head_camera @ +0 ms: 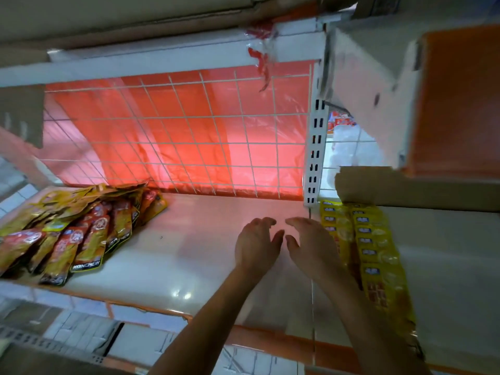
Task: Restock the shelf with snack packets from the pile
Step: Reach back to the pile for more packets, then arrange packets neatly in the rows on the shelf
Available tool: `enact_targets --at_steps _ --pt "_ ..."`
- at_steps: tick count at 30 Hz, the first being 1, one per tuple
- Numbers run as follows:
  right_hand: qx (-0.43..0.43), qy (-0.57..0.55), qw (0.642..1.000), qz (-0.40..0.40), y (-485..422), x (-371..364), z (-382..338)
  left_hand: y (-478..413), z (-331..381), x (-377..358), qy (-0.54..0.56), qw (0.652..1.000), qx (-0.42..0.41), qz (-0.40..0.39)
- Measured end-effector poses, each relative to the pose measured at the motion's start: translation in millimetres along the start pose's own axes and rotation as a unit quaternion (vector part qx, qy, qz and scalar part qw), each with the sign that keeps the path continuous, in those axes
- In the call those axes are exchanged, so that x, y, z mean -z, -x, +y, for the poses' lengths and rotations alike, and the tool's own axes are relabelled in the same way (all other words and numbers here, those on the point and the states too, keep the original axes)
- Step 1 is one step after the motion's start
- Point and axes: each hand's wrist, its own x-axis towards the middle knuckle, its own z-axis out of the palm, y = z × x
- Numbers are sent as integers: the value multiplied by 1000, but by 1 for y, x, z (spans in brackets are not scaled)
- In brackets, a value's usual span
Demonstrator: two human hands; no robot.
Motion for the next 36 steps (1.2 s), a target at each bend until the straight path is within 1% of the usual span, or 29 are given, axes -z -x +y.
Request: enact_targets --at_steps 6,11,15,19,22,24,30,33,36 --pt "26 -9 999 -43 -16 -41 -58 1 -61 29 -68 995 0 69" --pt "85 -2 994 -68 -35 -77 -108 -5 -122 57 -104 991 7 79" --pt "98 -9 991 -86 -52 -110 -149 -16 -169 85 -137 986 37 83" --pt "93 -33 991 -95 -74 -138 -187 -31 -212 119 -155 978 67 125" --pt "99 -34 991 -87 -93 -154 -216 -45 -242 143 -152 973 66 161" --pt "104 -36 991 -72 -108 -161 -235 -56 -262 157 -154 971 65 169" --pt "150 -40 987 -40 -155 -182 -281 -90 -305 185 -188 965 118 137" --pt "172 -20 983 -62 -174 -196 -293 -103 -320 191 -218 965 115 85" --pt "177 -39 980 -78 -185 -209 -299 -113 -334 192 -206 973 106 21"
